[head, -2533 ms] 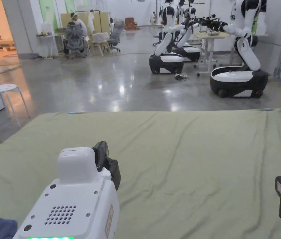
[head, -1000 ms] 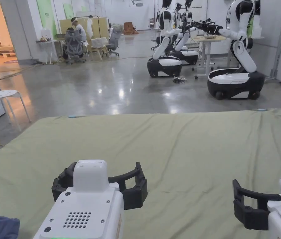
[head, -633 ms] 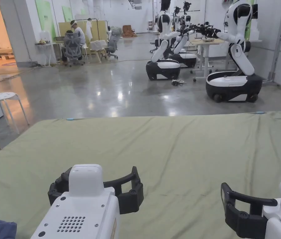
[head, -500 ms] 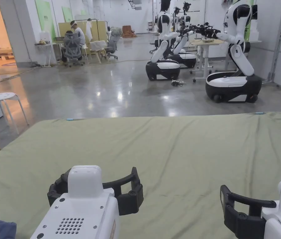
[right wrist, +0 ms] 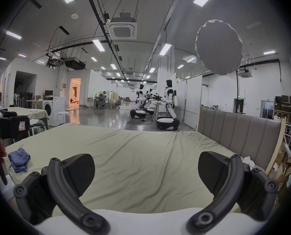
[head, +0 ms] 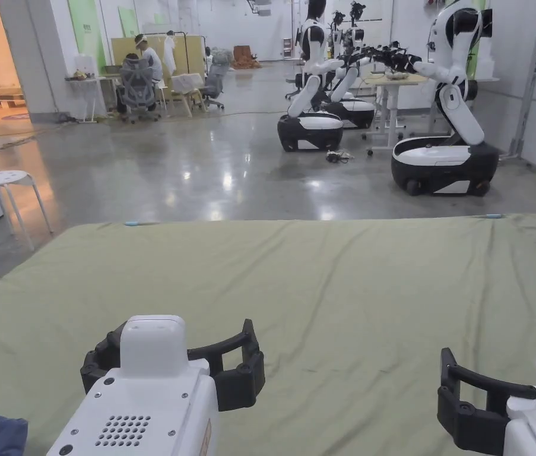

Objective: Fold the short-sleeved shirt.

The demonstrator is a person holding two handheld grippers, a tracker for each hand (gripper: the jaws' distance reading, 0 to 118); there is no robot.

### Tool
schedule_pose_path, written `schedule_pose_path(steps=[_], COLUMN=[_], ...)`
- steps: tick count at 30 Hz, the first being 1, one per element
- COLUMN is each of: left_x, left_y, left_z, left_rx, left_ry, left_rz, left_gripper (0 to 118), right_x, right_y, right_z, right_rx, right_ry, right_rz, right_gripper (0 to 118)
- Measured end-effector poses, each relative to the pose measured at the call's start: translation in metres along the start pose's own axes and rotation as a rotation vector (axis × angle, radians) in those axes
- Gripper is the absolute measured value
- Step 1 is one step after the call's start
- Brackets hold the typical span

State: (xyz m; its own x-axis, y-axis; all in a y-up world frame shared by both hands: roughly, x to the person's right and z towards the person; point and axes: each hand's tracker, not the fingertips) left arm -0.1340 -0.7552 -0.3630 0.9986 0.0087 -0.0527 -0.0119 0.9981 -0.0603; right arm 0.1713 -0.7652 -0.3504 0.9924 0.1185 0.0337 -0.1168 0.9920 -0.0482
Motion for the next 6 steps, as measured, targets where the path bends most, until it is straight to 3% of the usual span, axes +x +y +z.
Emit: schedule_pose_path(steps=[1,6], left_x=[-0.0003,-0.0035], left_y=[-0.0003,-0.0014], left_z=[-0.0002,-0.0040], left_rx=[0.000,-0.008], left_ry=[0.001,0.005], left_rz=[0.000,-0.029], left_gripper=[118,118], right_x=[-0.0006,0.0071], right_y=[-0.0001,0.0017], right_z=[-0.0011,0.0014], right_rx=[0.014,0.002], right_ry=[-0.017,0.011], right_rz=[0.021,-0.025], right_gripper=[118,118])
